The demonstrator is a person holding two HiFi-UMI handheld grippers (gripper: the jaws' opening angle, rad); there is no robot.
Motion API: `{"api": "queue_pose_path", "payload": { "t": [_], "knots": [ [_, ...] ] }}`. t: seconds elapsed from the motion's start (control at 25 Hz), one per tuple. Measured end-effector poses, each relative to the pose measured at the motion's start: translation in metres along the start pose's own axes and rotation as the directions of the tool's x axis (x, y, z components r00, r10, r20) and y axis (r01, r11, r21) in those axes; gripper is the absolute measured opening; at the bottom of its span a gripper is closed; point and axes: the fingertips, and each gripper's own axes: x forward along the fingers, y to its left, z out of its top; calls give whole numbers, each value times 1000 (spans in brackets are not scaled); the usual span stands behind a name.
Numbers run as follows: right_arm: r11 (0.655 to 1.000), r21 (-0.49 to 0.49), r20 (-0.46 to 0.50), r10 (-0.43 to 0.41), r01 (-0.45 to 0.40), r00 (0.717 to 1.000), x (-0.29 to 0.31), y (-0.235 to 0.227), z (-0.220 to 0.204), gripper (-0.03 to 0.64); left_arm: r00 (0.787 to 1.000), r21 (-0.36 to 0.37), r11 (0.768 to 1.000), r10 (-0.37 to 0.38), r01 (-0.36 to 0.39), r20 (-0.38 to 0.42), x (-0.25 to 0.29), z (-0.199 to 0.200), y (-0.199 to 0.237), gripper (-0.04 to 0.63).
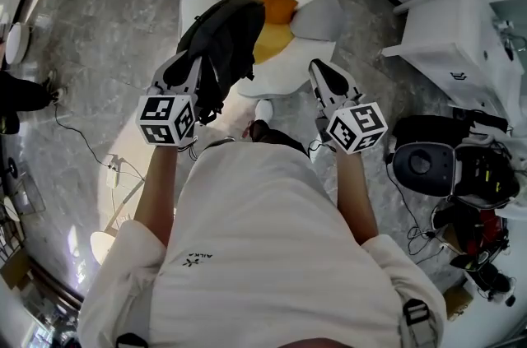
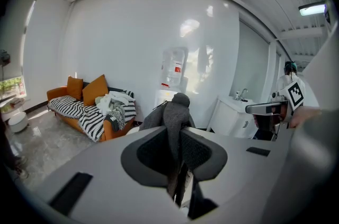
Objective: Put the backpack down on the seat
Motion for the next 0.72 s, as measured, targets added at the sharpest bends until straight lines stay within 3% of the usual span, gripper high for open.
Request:
{"api": "queue_pose_path", "payload": {
  "t": [0.36, 0.72],
  "knots": [
    [999, 19, -27, 41, -40, 999, 10, -54, -3, 25, 999, -9, 999, 39, -39, -22, 48, 10, -18, 74],
    [998, 35, -68, 63, -61, 996, 25, -61, 4, 26, 997, -23, 999, 47, -48, -55, 55, 20, -16, 75]
  ]
}}
